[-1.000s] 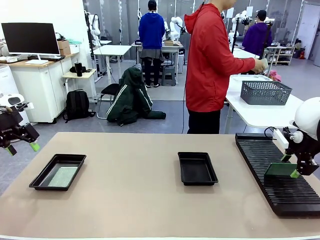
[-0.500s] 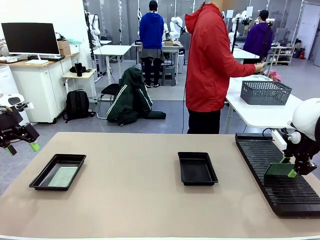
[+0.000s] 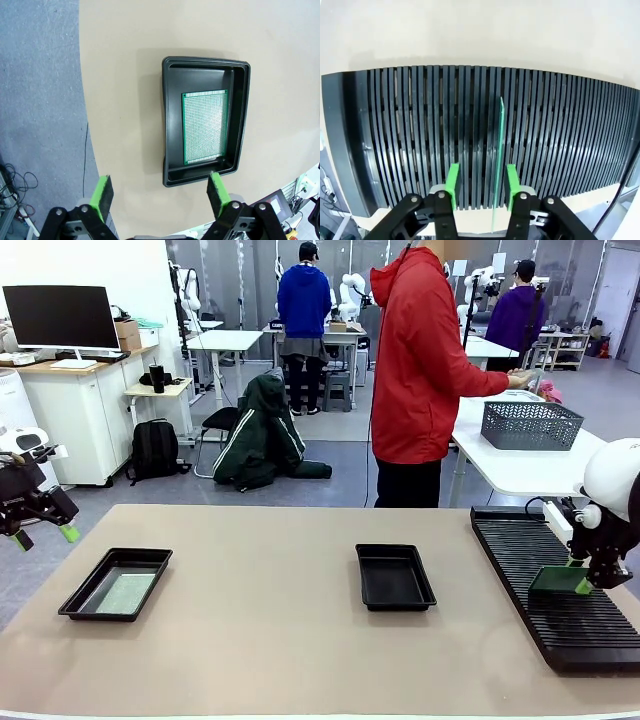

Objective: Inspect and transfer BCBs to ESD trays.
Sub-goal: Pick up the Blank PCB from the PCB Rack and place it in the right ESD tray.

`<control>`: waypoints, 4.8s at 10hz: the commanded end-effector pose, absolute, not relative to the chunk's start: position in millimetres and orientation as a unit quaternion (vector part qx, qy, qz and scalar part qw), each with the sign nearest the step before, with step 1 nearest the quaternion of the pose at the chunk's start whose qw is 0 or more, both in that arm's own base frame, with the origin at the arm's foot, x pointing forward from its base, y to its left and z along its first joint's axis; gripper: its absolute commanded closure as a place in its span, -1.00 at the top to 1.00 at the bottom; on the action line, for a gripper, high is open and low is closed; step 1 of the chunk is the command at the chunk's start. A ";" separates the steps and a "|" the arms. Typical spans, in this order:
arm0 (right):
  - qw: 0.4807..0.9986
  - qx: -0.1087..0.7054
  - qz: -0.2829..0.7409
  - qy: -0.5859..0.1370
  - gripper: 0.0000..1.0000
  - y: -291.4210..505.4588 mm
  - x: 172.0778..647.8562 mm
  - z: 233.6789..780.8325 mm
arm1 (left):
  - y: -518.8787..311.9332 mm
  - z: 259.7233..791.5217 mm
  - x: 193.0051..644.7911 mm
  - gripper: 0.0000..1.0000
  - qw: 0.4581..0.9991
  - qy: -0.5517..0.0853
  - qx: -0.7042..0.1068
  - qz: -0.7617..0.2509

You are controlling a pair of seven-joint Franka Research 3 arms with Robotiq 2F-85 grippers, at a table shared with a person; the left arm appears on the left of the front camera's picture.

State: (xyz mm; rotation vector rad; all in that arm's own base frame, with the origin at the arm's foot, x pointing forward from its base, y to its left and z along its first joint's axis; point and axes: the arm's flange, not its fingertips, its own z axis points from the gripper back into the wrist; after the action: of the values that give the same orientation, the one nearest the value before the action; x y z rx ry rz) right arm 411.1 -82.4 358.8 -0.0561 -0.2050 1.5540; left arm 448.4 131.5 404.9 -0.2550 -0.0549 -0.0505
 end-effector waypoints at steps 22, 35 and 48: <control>0.724 -0.032 0.687 -0.048 -1.00 -79.2 411.3 417.7 | 131.9 403.3 447.3 1.00 0.991 -0.034 -0.127 -0.026; 0.754 -0.033 0.654 -0.046 -1.00 -69.0 377.9 731.1 | 131.9 403.3 447.3 1.00 0.991 -0.034 -0.127 -0.026; 0.759 -0.023 0.647 -0.063 -1.00 -85.3 388.0 766.8 | 131.9 403.3 447.3 1.00 0.991 -0.034 -0.127 -0.026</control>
State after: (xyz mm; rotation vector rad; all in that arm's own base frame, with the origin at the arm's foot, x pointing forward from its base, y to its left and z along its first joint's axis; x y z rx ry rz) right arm 390.1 -85.5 769.9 -0.0457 -0.1386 1.4006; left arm 448.4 131.4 404.8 -0.2549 -0.0548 -0.0505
